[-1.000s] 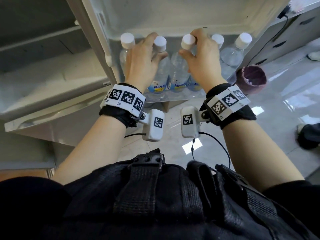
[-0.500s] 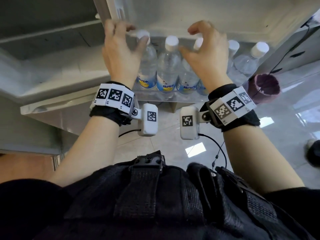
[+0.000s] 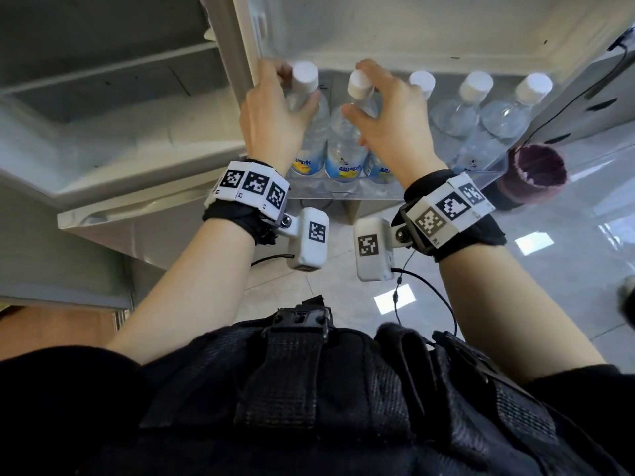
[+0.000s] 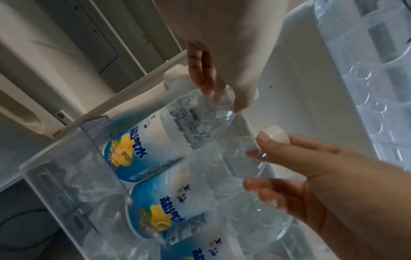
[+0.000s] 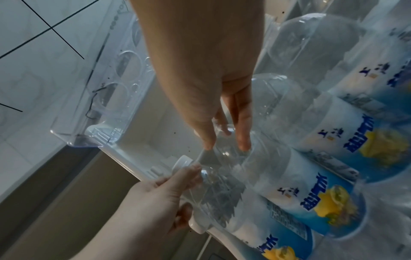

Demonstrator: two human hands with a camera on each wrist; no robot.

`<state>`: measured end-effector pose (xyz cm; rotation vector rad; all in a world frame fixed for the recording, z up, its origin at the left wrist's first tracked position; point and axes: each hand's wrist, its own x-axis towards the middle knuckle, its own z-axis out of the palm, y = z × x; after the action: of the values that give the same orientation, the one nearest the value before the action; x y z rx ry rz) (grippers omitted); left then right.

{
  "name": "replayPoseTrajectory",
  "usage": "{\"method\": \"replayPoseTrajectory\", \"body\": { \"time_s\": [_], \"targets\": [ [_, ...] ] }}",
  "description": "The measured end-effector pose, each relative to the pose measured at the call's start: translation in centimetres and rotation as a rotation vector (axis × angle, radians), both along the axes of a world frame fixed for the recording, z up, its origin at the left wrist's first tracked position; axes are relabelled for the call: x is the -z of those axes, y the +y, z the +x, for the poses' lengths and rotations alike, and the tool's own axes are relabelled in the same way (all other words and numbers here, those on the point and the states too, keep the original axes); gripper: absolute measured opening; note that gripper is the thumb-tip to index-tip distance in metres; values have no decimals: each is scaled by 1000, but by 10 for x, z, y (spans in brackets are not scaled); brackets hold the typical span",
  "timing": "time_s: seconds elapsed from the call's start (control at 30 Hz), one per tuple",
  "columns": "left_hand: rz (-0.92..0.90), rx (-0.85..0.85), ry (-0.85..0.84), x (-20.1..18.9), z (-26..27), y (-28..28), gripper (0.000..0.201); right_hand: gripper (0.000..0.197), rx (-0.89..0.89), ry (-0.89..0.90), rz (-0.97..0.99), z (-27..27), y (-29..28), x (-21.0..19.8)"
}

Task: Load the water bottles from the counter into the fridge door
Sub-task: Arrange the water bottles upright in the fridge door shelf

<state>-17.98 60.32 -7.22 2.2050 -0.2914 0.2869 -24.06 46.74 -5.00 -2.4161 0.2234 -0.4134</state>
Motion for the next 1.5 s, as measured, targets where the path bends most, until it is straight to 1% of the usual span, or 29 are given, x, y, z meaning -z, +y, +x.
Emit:
{"method": "replayPoseTrajectory", "body": {
  "time_s": [0.07, 0.13, 0.27, 0.4, 0.57, 0.67, 0.73, 0.83, 0.9, 0.97, 1.03, 1.1, 1.2, 1.3, 1.4, 1.5],
  "targets": [
    [67, 39, -11, 0, 1, 1, 39, 33, -3, -9, -13, 1, 0, 3],
    [105, 58, -10, -2, 2, 3, 38, 31, 12, -12, -29, 3, -1, 6],
    [149, 11, -20, -6, -1, 4, 42, 31, 30, -14, 7, 6, -2, 11],
    [143, -40, -22, -7, 0, 9, 42, 30, 12, -28, -1, 8, -2, 16],
    [136, -32, -11, -9, 6, 10, 39, 33, 9, -26, 13, 9, -2, 17],
    [131, -27, -16, -6, 6, 8, 36, 35, -23, 2, -25, 6, -4, 13],
    [122, -11, -19, -3, 4, 5, 36, 39, -36, 11, 10, 1, -8, 9],
    [126, -66, -33, -5, 2, -1, 42, 42, 15, -67, 109, -9, -21, 4],
    [56, -160, -86, -10, -4, -10, 45, 35, 58, -179, 134, -15, -32, 2],
    [-46, -192, -209, -19, -12, -26, 40, 24, 100, -289, 156, -21, -43, 0],
    [-129, -106, -304, -26, -20, -46, 30, 18, 140, -371, 169, -28, -54, -2],
    [-189, -1, -355, -33, -26, -71, 23, 18, 169, -454, 187, -35, -69, -5],
    [-204, 85, -385, -43, -39, -115, 19, 17, 213, -539, 198, -46, -104, -8],
    [-180, 153, -358, -45, -54, -163, 15, 18, 244, -560, 203, -58, -150, -7],
    [-172, 178, -333, -46, -66, -210, 16, 17, 267, -513, 215, -65, -200, -7],
    [-155, 165, -325, -47, -73, -253, 18, 15, 276, -452, 249, -64, -247, -4]
  ]
}}
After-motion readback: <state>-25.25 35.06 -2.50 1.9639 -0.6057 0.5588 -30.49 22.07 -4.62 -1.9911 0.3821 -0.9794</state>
